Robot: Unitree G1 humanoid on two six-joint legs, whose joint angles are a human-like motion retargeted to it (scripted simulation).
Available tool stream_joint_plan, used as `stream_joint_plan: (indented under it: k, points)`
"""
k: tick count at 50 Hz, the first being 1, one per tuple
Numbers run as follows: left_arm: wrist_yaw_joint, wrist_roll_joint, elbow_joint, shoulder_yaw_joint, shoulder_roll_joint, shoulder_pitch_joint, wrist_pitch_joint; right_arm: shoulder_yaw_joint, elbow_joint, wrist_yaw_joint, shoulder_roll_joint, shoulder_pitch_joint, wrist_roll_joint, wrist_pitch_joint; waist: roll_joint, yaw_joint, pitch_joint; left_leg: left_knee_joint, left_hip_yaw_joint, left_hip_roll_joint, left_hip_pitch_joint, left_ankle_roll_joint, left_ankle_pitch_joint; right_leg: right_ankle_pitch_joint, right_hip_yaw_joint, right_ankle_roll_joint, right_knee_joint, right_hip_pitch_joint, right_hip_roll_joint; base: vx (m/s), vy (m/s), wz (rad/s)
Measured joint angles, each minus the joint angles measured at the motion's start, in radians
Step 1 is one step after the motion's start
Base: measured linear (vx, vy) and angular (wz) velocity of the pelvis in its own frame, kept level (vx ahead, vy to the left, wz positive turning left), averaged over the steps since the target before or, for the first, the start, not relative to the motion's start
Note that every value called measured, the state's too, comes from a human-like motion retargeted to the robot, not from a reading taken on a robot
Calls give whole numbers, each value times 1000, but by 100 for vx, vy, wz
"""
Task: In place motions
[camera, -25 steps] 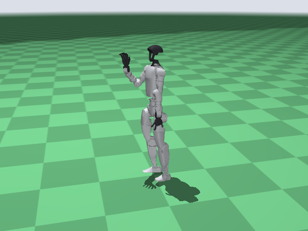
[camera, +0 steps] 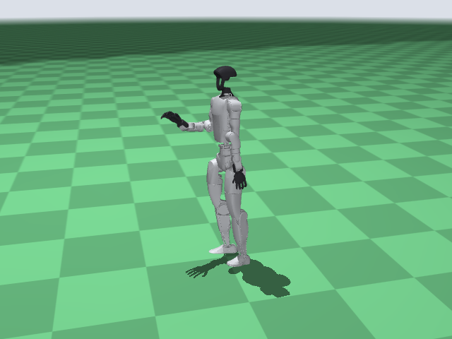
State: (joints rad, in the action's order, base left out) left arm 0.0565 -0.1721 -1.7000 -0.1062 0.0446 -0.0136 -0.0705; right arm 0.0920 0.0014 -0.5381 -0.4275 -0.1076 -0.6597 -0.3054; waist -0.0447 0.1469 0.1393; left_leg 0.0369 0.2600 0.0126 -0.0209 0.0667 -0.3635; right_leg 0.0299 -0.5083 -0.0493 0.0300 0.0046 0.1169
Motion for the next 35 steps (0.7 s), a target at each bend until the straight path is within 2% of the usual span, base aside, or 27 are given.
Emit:
stream_joint_plan:
  k: [5,12,14,17,19,20,23,25,28,30,35]
  points:
    - [8,-1,9,22,-16,2,14,53,365,139,87,133,-51,-21,-5,2,-19,-2,14,3,16,1,-2,-3,14,2,2,4,-2,1,0,-16]
    - [10,-13,33,47,-27,1,25,93,1013,479,169,155,-181,-28,-23,16,-37,-6,36,13,28,3,-4,-7,34,3,6,-1,-8,0,1,-12]
    - [13,-6,31,51,-27,-3,27,104,1182,474,183,146,-224,-3,-25,14,-42,-7,38,13,30,2,-4,-8,36,3,6,-1,-9,0,0,0]
    - [20,1,26,66,-26,-8,28,126,1409,371,209,138,-296,54,-28,8,-42,-8,38,13,29,2,-4,-8,36,3,7,-3,-8,0,0,0]
    - [21,-3,25,76,-24,-12,26,144,1519,403,223,139,-330,90,-28,5,-43,-8,37,11,28,2,-4,-8,35,5,7,-5,-8,0,0,0]
    - [21,-6,26,81,-24,-14,25,153,1560,461,228,141,-342,108,-26,3,-45,-8,36,9,28,2,-3,-8,34,8,6,-5,-9,0,0,0]
    - [31,-14,36,60,-24,-13,26,91,1607,690,244,150,-211,278,-17,-81,-47,-10,122,15,40,8,-13,11,111,12,-6,9,-31,-1,2,-114]
    - [31,30,54,21,-36,-1,39,30,1608,849,251,151,-129,301,-17,-99,-52,-10,136,19,45,9,-15,8,126,9,1,3,-28,0,1,-52]
    - [-80,309,182,-136,-107,11,74,16,1583,894,238,130,-89,291,-22,-55,-75,-9,101,18,50,6,-10,-3,95,6,8,3,-19,0,3,47]
    - [-159,396,334,-215,-146,-10,88,48,1559,894,226,119,-127,284,-20,-35,-89,-10,88,16,54,4,-7,-8,80,10,7,5,-17,-6,5,36]
    - [-273,367,840,-123,8,-79,99,103,1520,894,211,110,-244,281,-9,-18,-96,-10,50,3,53,1,2,-12,43,16,-4,21,-12,-3,1,38]
